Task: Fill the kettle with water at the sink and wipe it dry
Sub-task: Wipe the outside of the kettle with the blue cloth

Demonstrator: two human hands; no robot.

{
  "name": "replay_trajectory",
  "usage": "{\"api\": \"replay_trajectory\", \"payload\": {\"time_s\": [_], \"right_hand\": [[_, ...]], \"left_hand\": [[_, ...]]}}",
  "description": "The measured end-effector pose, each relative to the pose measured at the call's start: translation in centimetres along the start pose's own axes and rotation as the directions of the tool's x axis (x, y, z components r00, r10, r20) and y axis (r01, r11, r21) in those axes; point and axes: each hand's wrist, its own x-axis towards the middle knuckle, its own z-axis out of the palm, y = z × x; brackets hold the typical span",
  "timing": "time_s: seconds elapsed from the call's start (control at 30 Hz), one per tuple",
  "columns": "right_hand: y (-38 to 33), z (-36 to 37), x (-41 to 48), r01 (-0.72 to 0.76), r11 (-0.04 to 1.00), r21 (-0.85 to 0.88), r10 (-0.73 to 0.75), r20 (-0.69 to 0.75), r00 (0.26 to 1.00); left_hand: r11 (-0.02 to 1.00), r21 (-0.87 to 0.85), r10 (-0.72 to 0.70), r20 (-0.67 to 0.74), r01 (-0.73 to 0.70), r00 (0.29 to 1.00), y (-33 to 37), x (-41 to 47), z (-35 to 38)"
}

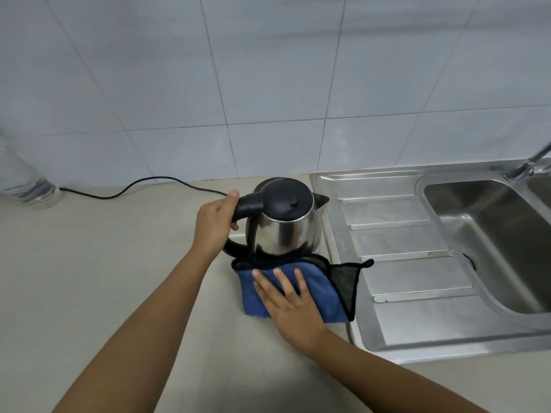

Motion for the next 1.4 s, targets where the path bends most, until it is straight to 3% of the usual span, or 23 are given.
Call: {"api": "replay_trajectory", "payload": {"time_s": [0.1,0.23,0.33,0.4,0.47,0.53,0.7,0.83,0.93,1.03,1.1,1.17,1.23,1.3,1.4], "right_hand": [[1.4,-2.1,1.5,-0.040,0.997,0.067,0.044,-0.064,0.997],[3.8,-4.3,4.2,-0.222,0.945,0.240,0.268,-0.181,0.946],[4.0,-2.5,2.3,-0.077,0.988,0.132,0.101,-0.186,0.977],[3.0,-0.8,0.0,0.047,0.999,0.027,-0.044,-0.102,0.994],[2.3,-0.1,-1.2,0.077,0.997,0.001,-0.077,-0.013,0.997],[2.5,-1.0,-0.8,0.058,0.998,0.030,-0.057,-0.046,0.997],[5.4,-4.1,2.9,-0.180,0.924,0.338,0.256,-0.197,0.946],[6.5,-3.0,1.7,-0.188,0.823,0.536,0.294,-0.119,0.948],[4.4,-2.1,-0.6,-0.354,0.656,0.667,0.393,0.099,0.914],[4.1,-2.7,-0.7,-0.413,0.543,0.732,0.401,0.206,0.893],[5.4,-4.4,1.8,-0.504,0.329,0.799,0.477,0.319,0.819],[7.5,-4.9,4.4,-0.562,0.008,0.827,0.595,0.447,0.668],[8.9,-4.7,5.7,-0.483,-0.263,0.836,0.621,0.529,0.578],[8.2,-4.2,5.2,-0.438,-0.438,0.785,0.572,0.619,0.538],[5.6,-4.1,2.9,-0.483,-0.567,0.667,0.495,0.745,0.446]], "left_hand": [[1.000,0.010,-0.010,0.032,0.010,0.999,0.1,0.0,-0.1],[1.000,-0.023,0.004,0.057,-0.002,0.998,0.1,0.0,-0.2],[1.000,-0.004,-0.010,0.063,0.010,0.998,0.4,-0.1,-0.2],[1.000,0.015,-0.011,0.068,0.010,0.998,0.5,-0.2,-0.2],[0.999,0.025,-0.021,0.078,0.019,0.997,0.6,-0.2,-0.2],[0.999,0.018,-0.029,0.083,0.027,0.996,0.7,-0.1,-0.2],[0.999,-0.003,-0.041,0.083,0.042,0.996,0.6,-0.2,-0.2],[0.998,0.003,-0.057,0.070,0.057,0.996,0.7,-0.2,-0.1],[0.998,0.008,-0.070,0.069,0.070,0.995,0.5,-0.2,-0.1],[0.996,-0.007,-0.088,0.074,0.088,0.993,0.5,-0.1,-0.1],[0.994,-0.012,-0.109,0.057,0.110,0.992,0.5,0.1,-0.2],[0.993,-0.006,-0.118,0.054,0.119,0.992,0.6,0.1,-0.1],[0.993,-0.011,-0.119,0.050,0.120,0.992,0.6,0.0,0.1],[0.992,-0.019,-0.127,0.037,0.128,0.991,0.6,-0.2,0.2],[0.991,-0.035,-0.130,0.031,0.131,0.991,0.8,-0.2,0.2]]}}
